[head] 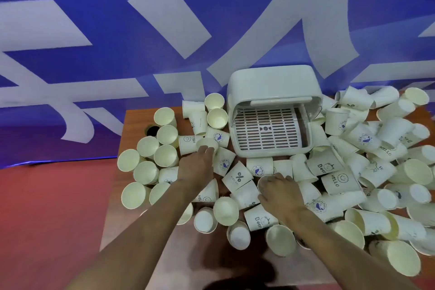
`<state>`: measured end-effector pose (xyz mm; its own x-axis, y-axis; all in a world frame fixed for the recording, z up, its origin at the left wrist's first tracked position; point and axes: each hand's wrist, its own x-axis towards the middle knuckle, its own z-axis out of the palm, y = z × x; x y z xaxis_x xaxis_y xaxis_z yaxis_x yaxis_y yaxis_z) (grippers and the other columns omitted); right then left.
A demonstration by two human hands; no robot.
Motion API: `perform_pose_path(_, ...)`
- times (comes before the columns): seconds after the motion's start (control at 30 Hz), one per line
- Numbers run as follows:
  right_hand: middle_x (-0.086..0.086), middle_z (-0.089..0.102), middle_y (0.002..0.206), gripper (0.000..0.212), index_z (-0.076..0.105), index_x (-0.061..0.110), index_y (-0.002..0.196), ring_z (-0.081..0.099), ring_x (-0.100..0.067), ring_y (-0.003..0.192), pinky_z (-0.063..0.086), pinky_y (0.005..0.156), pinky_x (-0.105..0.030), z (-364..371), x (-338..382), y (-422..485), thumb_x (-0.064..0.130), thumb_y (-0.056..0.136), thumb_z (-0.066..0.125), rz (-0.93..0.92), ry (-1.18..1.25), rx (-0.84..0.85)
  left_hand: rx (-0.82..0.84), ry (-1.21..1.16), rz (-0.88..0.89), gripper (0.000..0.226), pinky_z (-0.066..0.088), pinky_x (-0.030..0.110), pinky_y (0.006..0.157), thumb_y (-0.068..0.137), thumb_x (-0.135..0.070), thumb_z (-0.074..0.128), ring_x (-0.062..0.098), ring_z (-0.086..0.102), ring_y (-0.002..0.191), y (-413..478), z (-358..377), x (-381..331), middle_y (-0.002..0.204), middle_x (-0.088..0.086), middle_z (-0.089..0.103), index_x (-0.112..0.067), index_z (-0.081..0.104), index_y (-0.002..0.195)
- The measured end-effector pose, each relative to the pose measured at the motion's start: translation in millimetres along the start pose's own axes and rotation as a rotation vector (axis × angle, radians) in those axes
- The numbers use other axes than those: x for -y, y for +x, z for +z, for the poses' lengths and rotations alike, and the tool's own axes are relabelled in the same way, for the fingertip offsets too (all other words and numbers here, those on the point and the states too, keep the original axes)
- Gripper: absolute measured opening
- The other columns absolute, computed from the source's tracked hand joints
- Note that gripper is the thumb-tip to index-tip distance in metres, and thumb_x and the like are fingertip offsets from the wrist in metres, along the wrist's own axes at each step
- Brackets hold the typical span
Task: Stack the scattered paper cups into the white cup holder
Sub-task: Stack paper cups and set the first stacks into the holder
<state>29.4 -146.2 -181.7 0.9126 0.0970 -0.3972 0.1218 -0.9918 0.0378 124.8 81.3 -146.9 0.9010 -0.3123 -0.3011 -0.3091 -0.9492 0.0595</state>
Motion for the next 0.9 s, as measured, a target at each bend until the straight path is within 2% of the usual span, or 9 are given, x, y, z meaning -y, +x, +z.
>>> perform_pose_path(0.1,-0.004,0.067,0.108,0.037,0.058,0.012,0.117,0.058,-0.023,0.103,0.04,0.087,-0.036,5,-2,2,0.035,0.091,0.045,-0.005,-0.015,-0.018,0.017,0.049,-0.043,0.044,0.052,0.029,0.059,0.086,-0.03,0.062,0.02,0.066,0.081,10,6,-1,0.121,-0.005,0.055,-0.02,0.047,0.126)
perform_pose_path(0.2,-0.005,0.068,0.103,0.033,0.06,0.015,0.112,0.061,-0.023,0.097,0.041,0.087,-0.036,7,-6,3,0.034,0.092,0.044,-0.004,0.002,-0.032,0.025,0.108,-0.06,0.034,0.045,0.025,0.052,0.084,-0.031,0.065,0.017,0.064,0.072,18,10,-4,0.101,-0.006,0.059,-0.021,0.051,0.113)
perform_pose_path(0.3,-0.003,0.069,0.093,0.031,0.066,0.022,0.102,0.062,-0.022,0.088,0.041,0.082,-0.034,8,-7,2,0.037,0.093,0.041,0.0,0.059,-0.044,0.028,0.173,-0.074,0.023,0.035,0.024,0.047,0.082,-0.031,0.066,0.014,0.061,0.065,24,14,-7,0.082,-0.007,0.055,-0.023,0.053,0.1)
perform_pose_path(0.4,-0.002,0.068,0.087,0.027,0.065,0.021,0.097,0.062,-0.021,0.079,0.042,0.077,-0.032,8,-7,3,0.032,0.09,0.041,0.001,0.088,-0.047,0.048,0.234,-0.072,0.028,0.027,0.024,0.046,0.077,-0.037,0.073,0.012,0.053,0.059,27,18,-8,0.071,-0.008,0.045,-0.025,0.052,0.091)
perform_pose_path(0.57,0.004,0.062,0.085,0.019,0.059,0.022,0.085,0.06,-0.017,0.074,0.043,0.074,-0.029,0,-6,8,0.026,0.084,0.04,0.025,0.154,-0.042,0.026,0.214,-0.045,0.025,0.029,0.024,0.047,0.078,-0.036,0.073,0.012,0.056,0.062,24,16,-10,0.076,-0.009,0.055,-0.025,0.055,0.092)
perform_pose_path(0.73,0.005,0.065,0.083,0.012,0.057,0.022,0.083,0.061,-0.016,0.074,0.042,0.073,-0.029,-12,-4,12,0.024,0.082,0.046,0.055,0.168,-0.02,-0.125,0.117,-0.026,0.016,0.027,0.025,0.047,0.077,-0.025,0.072,0.017,0.054,0.056,21,-2,-10,0.069,-0.004,0.058,-0.019,0.058,0.076)
perform_pose_path(0.83,0.004,0.065,0.077,0.007,0.054,0.026,0.081,0.061,-0.018,0.071,0.039,0.068,-0.028,-22,-1,12,0.021,0.078,0.05,0.056,0.122,0.002,-0.238,0.038,0.005,0.008,0.037,0.025,0.047,0.083,-0.018,0.065,0.02,0.056,0.056,22,-11,-12,0.067,-0.002,0.06,-0.016,0.062,0.076)
perform_pose_path(0.9,0.005,0.061,0.07,0.007,0.049,0.026,0.075,0.057,-0.017,0.066,0.034,0.064,-0.028,-28,1,11,0.019,0.075,0.051,0.051,0.096,-0.003,-0.261,0.015,0.029,0.01,0.044,0.027,0.05,0.086,-0.023,0.062,0.02,0.058,0.059,22,-16,-16,0.07,-0.003,0.062,-0.018,0.063,0.078)
